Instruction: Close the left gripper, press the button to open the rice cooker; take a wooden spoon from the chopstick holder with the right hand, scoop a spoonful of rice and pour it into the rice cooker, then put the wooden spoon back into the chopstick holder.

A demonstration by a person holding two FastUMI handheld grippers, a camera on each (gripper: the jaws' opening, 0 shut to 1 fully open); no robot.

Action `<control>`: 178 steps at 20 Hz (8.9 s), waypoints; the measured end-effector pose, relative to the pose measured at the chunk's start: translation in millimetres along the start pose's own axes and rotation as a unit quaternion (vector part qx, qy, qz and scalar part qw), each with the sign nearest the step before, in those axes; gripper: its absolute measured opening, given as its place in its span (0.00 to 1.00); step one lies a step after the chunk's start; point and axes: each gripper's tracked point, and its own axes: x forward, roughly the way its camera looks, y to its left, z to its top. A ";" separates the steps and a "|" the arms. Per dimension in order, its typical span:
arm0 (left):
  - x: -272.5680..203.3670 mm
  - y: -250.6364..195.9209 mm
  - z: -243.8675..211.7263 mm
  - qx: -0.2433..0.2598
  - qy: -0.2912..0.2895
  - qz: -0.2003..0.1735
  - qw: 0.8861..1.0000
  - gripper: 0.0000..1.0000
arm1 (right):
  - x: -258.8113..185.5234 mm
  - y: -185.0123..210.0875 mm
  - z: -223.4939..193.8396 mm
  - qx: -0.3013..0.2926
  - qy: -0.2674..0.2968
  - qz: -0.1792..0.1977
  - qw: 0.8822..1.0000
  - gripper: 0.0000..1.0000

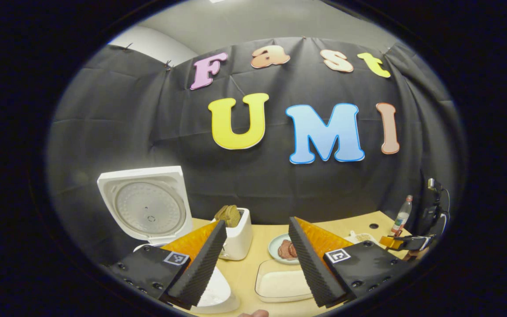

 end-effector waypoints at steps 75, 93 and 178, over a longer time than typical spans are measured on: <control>-87.1 103.2 65.8 -0.021 -0.072 -0.008 0.997 1.00 | -33.3 379.1 43.2 0.227 0.090 0.341 0.908 0.13; -112.8 166.1 81.8 -0.028 -0.091 -0.002 0.995 1.00 | -23.7 525.9 -29.2 0.087 0.097 0.356 0.925 0.12; -112.8 124.6 79.3 -0.052 -0.096 -0.047 0.993 1.00 | -112.8 348.3 123.3 -0.100 -0.108 0.257 0.955 0.13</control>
